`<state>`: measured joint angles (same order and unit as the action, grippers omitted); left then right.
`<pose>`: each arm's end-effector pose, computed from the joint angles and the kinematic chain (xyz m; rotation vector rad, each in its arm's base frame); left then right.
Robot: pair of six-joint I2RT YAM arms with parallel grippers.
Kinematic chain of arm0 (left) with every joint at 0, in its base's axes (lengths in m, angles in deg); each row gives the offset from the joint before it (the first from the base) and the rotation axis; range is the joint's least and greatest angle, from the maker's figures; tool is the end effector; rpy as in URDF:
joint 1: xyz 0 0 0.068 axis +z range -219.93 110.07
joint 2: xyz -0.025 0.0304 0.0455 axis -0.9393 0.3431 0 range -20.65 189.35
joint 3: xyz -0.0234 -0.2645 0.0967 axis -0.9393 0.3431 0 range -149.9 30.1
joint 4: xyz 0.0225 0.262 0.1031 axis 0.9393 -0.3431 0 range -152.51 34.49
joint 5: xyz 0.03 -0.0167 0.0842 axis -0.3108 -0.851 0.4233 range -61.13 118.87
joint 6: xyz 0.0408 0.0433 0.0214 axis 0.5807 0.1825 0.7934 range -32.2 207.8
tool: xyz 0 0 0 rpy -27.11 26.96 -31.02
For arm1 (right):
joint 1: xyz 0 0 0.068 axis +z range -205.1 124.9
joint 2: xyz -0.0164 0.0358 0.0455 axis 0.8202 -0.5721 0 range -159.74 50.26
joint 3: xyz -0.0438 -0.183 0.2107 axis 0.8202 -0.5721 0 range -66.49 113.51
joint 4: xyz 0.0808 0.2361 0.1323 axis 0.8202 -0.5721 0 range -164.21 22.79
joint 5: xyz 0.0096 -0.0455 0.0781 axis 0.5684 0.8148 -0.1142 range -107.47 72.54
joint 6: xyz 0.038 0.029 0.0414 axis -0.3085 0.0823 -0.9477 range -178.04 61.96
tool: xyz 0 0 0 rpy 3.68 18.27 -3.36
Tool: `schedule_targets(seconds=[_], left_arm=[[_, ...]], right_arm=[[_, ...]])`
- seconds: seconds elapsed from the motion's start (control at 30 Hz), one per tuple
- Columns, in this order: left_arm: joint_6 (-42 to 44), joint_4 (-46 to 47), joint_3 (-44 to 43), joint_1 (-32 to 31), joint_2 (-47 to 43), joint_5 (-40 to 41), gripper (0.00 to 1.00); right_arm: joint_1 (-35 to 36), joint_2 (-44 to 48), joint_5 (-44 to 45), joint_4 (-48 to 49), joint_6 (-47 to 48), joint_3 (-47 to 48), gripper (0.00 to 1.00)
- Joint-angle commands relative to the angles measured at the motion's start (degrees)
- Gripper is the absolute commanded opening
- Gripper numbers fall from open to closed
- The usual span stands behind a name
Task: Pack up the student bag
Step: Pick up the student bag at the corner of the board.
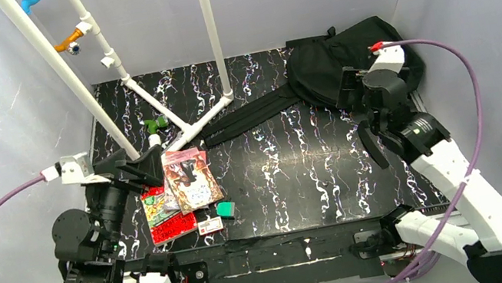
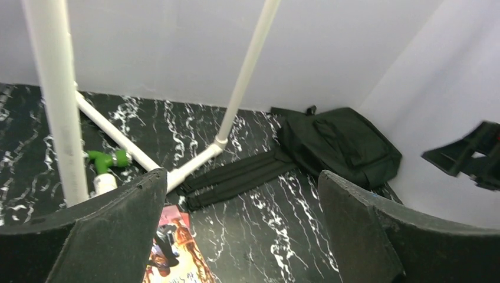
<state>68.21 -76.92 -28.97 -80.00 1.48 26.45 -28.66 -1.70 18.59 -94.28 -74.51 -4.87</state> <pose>0.0604 -0.0128 0.4583 -0.0727 1.3125 -0.4692 0.2031 0.0691 0.3995 0.2670 1.7959 -0.0606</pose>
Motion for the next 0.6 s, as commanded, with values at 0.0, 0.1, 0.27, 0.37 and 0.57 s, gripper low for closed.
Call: schedule_targets(seconds=[0.0, 0.1, 0.27, 0.37, 0.57], left_arm=[[-1.9, 1.1, 1.9, 0.3, 2.8, -6.8, 0.99], [-2.3, 0.6, 2.5, 0.3, 4.0, -8.6, 0.99], [-4.2, 0.5, 3.9, 0.3, 6.2, -14.5, 0.99], [-6.9, 2.2, 7.6, 0.3, 7.2, -16.0, 0.99], [-13.2, 6.6, 11.1, 0.1, 11.7, -25.0, 0.99]], right_arm=[[0.3, -4.8, 1.4, -0.6, -1.5, 2.4, 1.00], [0.3, -5.8, -2.3, 2.9, -0.6, 0.5, 1.00], [0.1, -8.3, -7.8, 13.6, 1.1, -4.9, 1.00], [-2.4, -15.9, -10.6, 17.3, 1.9, -4.5, 1.00], [-13.8, -35.5, -27.8, 23.2, 1.9, 2.7, 1.00]])
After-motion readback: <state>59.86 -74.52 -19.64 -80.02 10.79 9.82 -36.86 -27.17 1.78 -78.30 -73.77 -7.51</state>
